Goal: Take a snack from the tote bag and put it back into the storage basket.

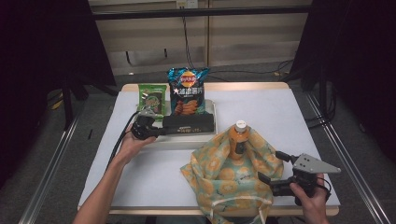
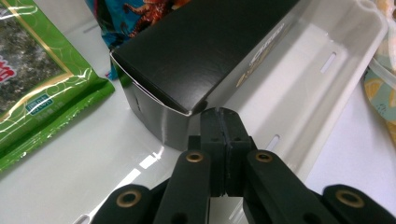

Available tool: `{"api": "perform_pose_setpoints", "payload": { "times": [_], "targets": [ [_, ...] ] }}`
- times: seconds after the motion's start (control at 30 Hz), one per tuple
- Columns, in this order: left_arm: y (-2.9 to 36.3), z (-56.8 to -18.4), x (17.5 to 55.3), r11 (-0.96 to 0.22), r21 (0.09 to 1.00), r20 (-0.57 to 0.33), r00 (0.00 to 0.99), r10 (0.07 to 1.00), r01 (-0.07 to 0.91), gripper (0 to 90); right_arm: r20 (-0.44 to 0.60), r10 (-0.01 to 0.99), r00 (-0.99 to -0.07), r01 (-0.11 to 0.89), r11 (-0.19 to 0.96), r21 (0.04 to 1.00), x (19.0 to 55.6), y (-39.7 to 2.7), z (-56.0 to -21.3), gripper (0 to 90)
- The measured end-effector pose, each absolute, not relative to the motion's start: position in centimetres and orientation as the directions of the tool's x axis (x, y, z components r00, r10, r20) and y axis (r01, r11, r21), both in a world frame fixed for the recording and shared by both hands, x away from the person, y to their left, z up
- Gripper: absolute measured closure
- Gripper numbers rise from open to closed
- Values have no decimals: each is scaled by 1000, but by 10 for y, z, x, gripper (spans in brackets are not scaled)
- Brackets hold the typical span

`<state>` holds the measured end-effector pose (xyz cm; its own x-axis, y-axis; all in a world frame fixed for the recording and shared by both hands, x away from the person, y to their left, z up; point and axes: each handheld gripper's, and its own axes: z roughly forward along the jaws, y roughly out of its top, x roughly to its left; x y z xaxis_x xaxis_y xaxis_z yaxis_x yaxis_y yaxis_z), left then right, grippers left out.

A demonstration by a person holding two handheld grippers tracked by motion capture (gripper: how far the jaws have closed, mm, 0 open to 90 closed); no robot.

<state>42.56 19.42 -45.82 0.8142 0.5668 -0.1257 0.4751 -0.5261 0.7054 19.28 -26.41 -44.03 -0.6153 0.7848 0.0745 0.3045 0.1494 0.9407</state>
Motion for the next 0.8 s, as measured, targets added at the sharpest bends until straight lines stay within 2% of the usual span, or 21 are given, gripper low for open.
{"api": "perform_pose_setpoints", "payload": {
  "times": [0.23, 0.53, 0.8],
  "targets": [
    [196, -456, 423, -515, 718, -137, 820, 556, 469, 835, 73, 787, -612, 301, 146, 942, 193, -265, -440, 16],
    [200, -446, 408, -472, 756, -167, 831, 530, 453, 581, 83, 797, -599, 306, 132, 943, 197, -268, -438, 19],
    [201, -439, 397, -434, 788, -154, 822, 549, 437, 412, 82, 800, -594, 301, 127, 945, 195, -270, -438, 19]
  ]
}}
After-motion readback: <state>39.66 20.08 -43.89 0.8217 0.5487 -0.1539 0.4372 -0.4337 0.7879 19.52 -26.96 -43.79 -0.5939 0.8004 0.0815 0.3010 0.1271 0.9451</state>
